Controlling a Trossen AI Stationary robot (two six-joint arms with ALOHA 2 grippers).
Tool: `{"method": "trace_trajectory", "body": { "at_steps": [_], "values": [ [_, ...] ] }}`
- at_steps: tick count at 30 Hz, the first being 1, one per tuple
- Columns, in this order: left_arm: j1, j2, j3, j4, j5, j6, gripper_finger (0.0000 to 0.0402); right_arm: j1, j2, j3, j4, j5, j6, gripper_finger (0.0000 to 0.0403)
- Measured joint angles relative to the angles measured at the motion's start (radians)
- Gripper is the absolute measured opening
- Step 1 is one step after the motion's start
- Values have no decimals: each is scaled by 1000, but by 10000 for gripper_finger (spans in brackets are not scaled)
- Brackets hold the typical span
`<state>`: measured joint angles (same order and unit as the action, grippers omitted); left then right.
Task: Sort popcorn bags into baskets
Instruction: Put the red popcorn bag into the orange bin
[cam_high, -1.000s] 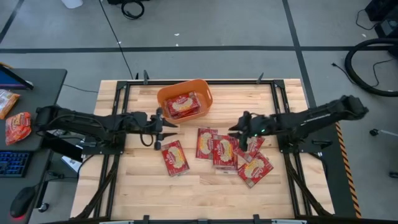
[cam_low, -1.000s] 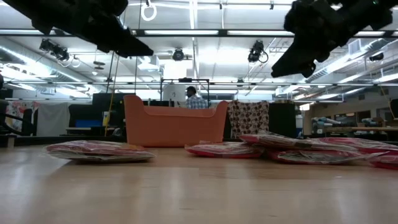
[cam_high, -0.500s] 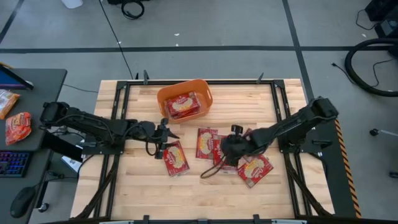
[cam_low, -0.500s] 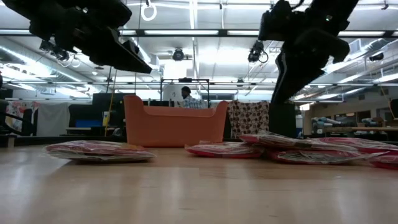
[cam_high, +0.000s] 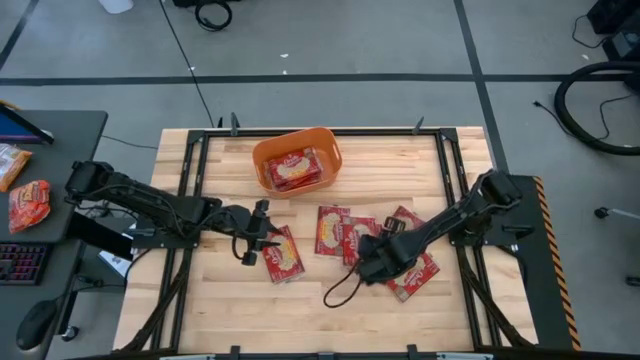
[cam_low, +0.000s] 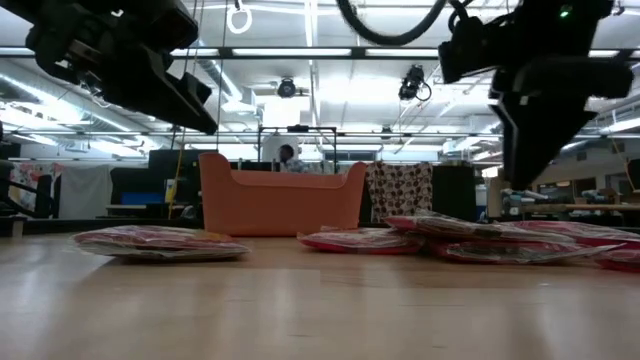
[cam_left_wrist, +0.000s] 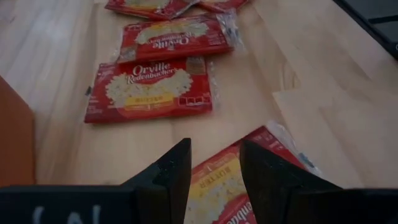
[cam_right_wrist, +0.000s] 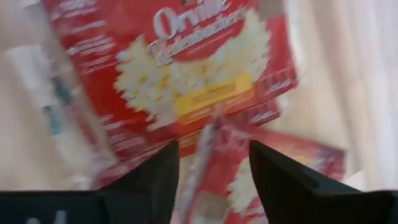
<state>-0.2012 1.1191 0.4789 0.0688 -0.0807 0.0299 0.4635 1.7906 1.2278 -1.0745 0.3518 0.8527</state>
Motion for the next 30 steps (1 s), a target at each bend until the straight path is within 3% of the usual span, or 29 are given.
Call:
{"method": "trace_trajectory", "body": {
  "at_steps": [3,5,11,18,26,30],
  "values": [
    [1,0,0,-1,-1,0,141,22,19,0,-5,-31,24,230],
    [1,0,0,0,-1,0,141,42,47,-2,-5,20,35,236],
    [1,0,0,9,-1,-1,141,68,149,-27,-9,77,38,219],
    [1,0,0,10,-1,-1,141,52,194,-49,-19,38,38,151],
    [1,0,0,9,-1,-1,141,37,187,-52,3,5,10,18],
    [1,0,0,9,-1,-1,141,33,156,-39,1,5,1,13]
  ]
}}
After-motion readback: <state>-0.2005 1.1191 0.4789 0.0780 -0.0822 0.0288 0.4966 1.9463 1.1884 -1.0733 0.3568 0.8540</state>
